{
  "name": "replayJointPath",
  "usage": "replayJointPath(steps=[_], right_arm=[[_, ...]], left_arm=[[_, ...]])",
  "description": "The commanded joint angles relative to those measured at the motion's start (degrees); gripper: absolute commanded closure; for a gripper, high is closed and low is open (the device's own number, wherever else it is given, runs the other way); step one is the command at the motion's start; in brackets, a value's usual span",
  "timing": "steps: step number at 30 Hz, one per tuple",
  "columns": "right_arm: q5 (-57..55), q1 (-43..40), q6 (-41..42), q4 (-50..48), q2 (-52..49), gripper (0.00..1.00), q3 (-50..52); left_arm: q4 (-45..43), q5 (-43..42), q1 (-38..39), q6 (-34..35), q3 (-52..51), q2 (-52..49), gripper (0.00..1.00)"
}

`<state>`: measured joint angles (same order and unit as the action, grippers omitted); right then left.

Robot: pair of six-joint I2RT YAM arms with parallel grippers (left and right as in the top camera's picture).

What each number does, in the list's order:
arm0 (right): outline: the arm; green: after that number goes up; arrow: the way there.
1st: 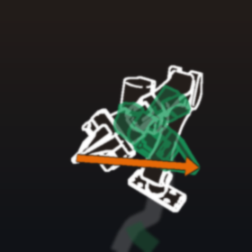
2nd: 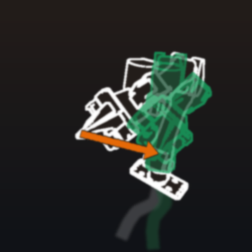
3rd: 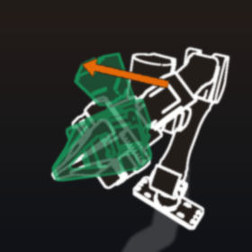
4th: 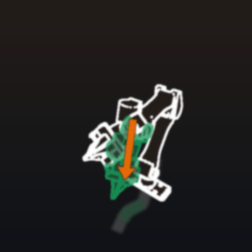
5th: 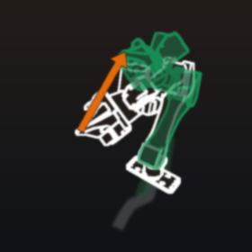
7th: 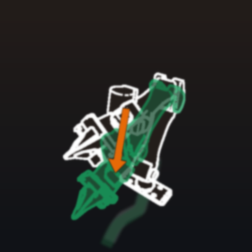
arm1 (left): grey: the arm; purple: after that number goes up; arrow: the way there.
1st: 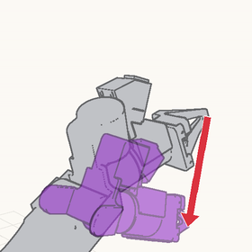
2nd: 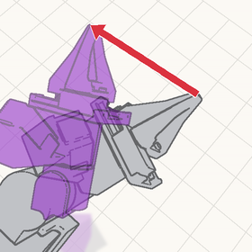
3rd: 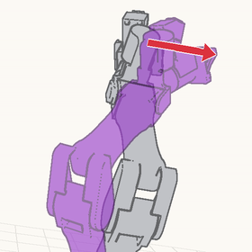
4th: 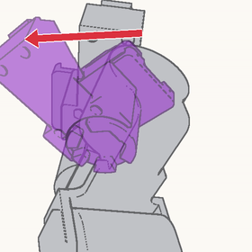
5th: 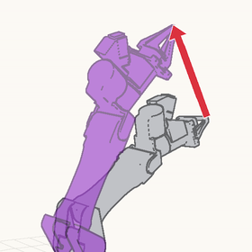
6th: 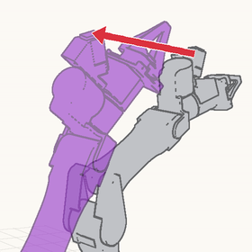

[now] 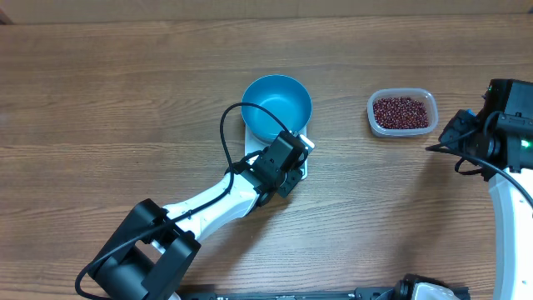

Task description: Scoop item into bowl and weigh 150g on scale

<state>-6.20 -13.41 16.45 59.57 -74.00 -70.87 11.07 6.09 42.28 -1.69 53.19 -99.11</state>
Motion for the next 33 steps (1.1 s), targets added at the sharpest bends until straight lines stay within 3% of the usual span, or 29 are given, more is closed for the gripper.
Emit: replayJointPath(steps=[1, 33], right_arm=[[-0.04, -0.22, -0.24, -0.48, 0.35, 0.96, -1.57], [0.55, -0.22, -0.26, -0.28, 0.35, 0.96, -1.57]], left_arm=[[-0.35, 0.98, 0.00, -1.16, -0.66, -0.70, 0.96], [-2.32, 3.78, -0.46, -1.53, -0.66, -3.54, 0.96]])
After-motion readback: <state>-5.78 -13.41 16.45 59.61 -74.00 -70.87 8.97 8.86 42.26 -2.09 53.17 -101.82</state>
